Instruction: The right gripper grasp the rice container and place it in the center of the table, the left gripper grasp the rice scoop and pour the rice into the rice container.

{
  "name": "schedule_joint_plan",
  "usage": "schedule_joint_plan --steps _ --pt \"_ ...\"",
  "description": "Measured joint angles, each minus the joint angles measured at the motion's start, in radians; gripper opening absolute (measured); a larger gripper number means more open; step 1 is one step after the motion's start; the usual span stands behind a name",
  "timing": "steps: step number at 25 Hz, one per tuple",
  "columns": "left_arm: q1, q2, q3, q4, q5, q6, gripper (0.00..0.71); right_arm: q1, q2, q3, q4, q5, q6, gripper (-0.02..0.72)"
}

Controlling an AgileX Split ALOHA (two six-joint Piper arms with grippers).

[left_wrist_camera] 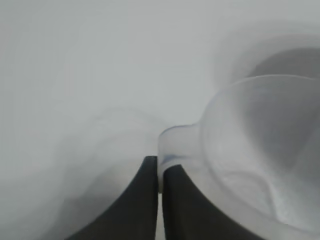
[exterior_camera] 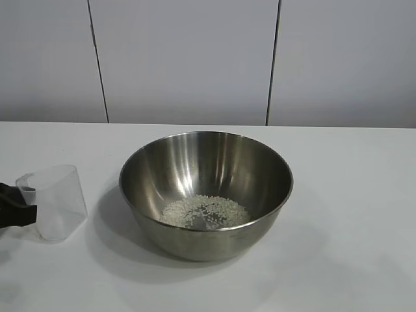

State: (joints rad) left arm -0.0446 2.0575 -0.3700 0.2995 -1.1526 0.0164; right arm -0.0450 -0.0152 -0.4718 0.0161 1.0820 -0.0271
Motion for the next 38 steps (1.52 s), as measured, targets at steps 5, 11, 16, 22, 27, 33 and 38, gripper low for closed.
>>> schedule_joint_plan --steps 5,11,16,22,27,33,38 --pt "0.0 0.0 0.0 0.0 -0.003 0.029 0.12 0.0 0.0 0.0 0.0 0.0 0.0 0.568" --pt "0.0 0.0 0.009 0.0 -0.003 0.023 0.377 0.0 0.0 0.0 0.001 -0.001 0.0 0.568" --pt "0.0 0.0 0.064 -0.003 -0.003 0.022 0.398 0.0 0.0 0.0 0.001 -0.001 0.0 0.568" --pt "0.0 -0.056 0.135 -0.05 0.001 0.032 0.399 0.0 0.0 0.0 0.001 -0.001 0.0 0.568" --pt "0.0 -0.119 0.19 -0.153 -0.001 0.055 0.399 0.0 0.0 0.0 0.001 -0.001 0.0 0.568" --pt "0.0 -0.153 0.198 -0.239 -0.002 0.065 0.399 0.0 0.0 0.0 0.001 -0.001 0.0 0.568" --pt "0.0 -0.153 0.197 -0.242 -0.002 0.078 0.399 0.0 0.0 0.0 0.0 0.0 0.0 0.568"
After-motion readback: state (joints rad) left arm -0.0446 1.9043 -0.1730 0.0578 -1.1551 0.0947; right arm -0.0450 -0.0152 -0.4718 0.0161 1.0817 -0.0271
